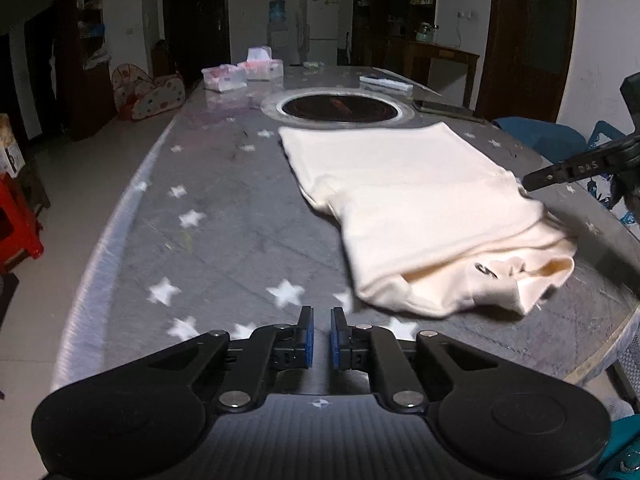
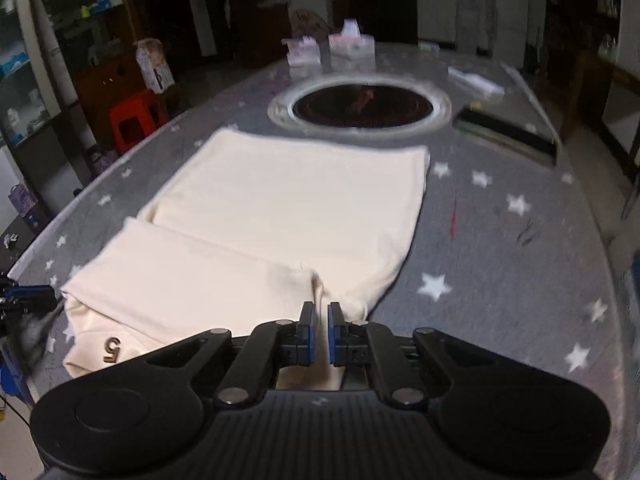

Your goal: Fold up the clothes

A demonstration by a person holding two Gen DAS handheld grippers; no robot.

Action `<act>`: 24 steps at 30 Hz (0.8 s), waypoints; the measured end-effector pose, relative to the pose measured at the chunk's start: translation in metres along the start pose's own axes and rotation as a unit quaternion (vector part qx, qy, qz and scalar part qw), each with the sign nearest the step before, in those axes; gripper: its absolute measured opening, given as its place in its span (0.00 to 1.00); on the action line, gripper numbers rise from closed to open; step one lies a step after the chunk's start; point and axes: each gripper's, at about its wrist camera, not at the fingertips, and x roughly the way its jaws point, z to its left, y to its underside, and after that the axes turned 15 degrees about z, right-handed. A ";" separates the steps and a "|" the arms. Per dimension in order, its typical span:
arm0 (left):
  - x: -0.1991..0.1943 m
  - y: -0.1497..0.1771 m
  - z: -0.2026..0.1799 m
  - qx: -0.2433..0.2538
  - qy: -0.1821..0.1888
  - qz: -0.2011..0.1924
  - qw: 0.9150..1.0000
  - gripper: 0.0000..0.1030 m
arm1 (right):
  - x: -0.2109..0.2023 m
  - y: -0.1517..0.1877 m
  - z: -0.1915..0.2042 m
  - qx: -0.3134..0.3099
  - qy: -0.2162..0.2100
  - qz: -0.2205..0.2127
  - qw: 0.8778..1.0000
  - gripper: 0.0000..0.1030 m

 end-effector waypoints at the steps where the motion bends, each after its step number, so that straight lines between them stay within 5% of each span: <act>1: -0.002 -0.003 0.002 0.001 -0.002 -0.004 1.000 0.14 | -0.002 -0.001 0.000 -0.003 -0.002 -0.003 1.000 0.07; 9: 0.002 -0.036 -0.016 0.029 0.004 -0.036 0.999 0.34 | 0.015 0.008 0.004 0.004 -0.015 0.023 1.000 0.12; 17: 0.028 -0.064 -0.045 0.069 0.036 -0.043 0.996 0.35 | 0.013 0.012 0.010 0.002 -0.010 0.029 1.000 0.13; 24: 0.049 -0.076 -0.059 0.083 0.038 -0.014 0.996 0.36 | -0.004 0.012 0.012 0.003 -0.021 0.021 1.000 0.04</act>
